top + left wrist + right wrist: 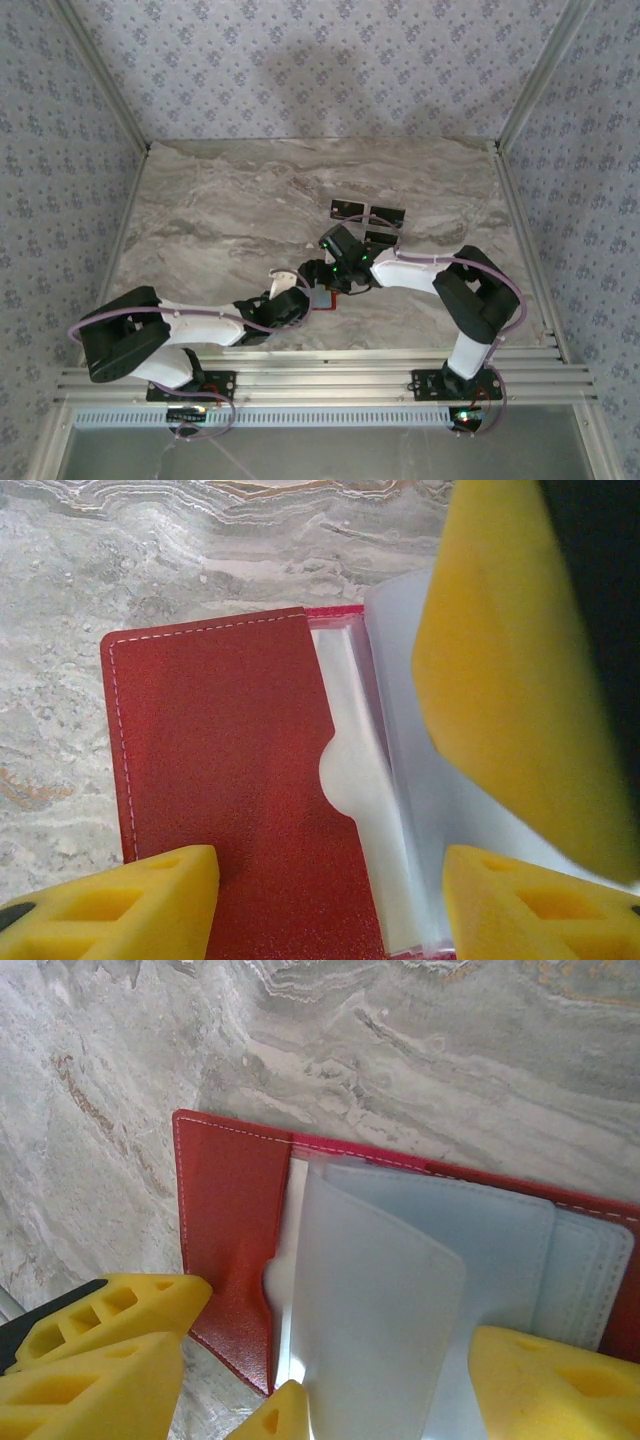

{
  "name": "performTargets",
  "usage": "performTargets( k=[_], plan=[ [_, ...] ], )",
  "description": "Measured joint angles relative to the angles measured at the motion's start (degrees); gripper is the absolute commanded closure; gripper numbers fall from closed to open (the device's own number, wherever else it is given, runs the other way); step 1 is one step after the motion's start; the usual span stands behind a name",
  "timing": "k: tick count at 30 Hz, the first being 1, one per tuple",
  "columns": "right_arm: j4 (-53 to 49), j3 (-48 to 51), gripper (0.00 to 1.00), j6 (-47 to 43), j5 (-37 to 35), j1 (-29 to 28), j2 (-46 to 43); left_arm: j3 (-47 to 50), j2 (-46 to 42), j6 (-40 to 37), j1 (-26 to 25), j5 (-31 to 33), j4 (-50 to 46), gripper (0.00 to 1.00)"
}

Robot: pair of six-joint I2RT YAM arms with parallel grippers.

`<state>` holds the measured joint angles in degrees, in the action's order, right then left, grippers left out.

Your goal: Put the credit cards into the card holder

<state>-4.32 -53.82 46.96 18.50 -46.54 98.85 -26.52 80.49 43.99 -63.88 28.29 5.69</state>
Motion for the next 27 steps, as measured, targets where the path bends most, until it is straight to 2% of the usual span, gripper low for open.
performTargets(
  k=[3,8,17,22,27],
  plan=[
    [-0.35,-0.42,0.23,0.0,0.04,-0.42,0.0,0.42,-3.04,-0.02,0.0,-0.22,-1.03,0.36],
    [-1.53,-2.8,0.22,-0.02,0.39,-1.64,0.11,2.43,-12.83,0.09,0.0,0.2,-3.19,0.34],
    [-4.17,-8.66,0.22,-0.02,0.39,-3.63,3.13,6.67,-29.46,2.19,0.0,4.37,-10.21,0.31],
    [-6.47,-14.27,0.23,-0.07,0.42,-5.14,7.41,7.63,-35.12,3.96,0.0,6.62,-14.56,0.28],
    [-7.34,-18.14,0.22,-0.04,0.46,-5.86,10.69,7.63,-36.81,5.35,0.0,7.63,-16.96,0.2]
  ],
)
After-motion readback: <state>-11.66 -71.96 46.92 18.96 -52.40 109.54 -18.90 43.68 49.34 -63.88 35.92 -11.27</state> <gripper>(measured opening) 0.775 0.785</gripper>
